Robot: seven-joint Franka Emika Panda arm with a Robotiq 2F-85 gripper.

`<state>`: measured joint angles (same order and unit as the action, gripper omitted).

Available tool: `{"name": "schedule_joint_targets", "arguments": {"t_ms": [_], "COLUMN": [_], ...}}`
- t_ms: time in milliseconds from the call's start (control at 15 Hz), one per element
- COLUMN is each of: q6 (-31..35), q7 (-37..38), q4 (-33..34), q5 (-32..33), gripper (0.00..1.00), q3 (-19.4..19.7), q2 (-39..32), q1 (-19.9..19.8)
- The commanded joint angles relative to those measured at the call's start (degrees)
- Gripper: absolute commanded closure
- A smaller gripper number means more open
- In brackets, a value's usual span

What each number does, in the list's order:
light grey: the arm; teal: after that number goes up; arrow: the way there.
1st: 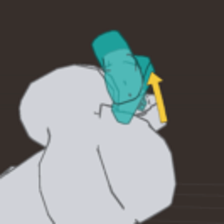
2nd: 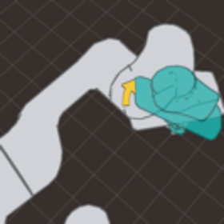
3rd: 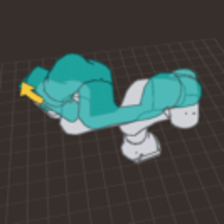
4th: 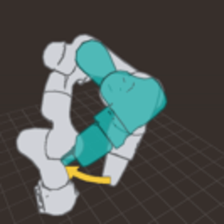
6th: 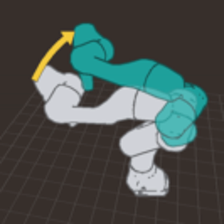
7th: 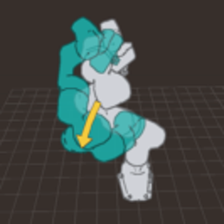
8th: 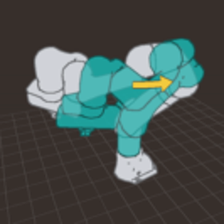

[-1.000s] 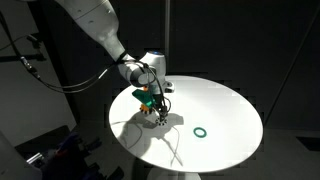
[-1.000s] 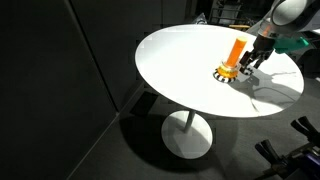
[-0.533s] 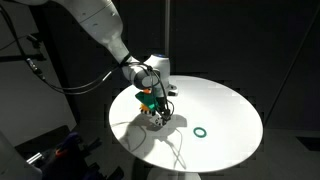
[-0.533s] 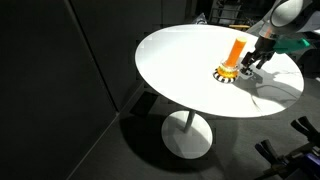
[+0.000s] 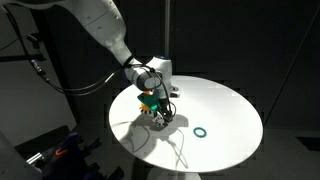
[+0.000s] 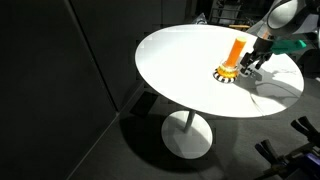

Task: Slide the ring holder forward on the table, pick up the black and white ring and put it on the ring holder

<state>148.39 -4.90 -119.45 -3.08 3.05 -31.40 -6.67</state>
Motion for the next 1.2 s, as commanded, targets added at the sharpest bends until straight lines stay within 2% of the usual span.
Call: {"name": "schedule_joint_targets", "arguments": {"t_ms": [0,133,267,467,533,867,1133], "q6": [-0.8,-0.7,-0.7,-0.7,-0.8,-2.1,-5.6], "q7": [1.3,1.4,1.4,1.5,1.5,2.0,1.7], "q4": [2.1,2.2,2.3,2.3,2.3,1.0,-0.3], "q5": [0.7,0.9,1.1,1.2,1.2,1.0,0.7], "gripper": [0.00,0.00,0.27,0.53,0.58,0.58,0.58], "q3": [0.5,0.7,0.8,1.0,1.0,0.9,0.4], "q2": [-1.1,-1.3,-1.5,-1.9,-1.7,0.8,4.9], "q1": [0.2,0.3,0.4,0.4,0.5,0.7,0.9]}}
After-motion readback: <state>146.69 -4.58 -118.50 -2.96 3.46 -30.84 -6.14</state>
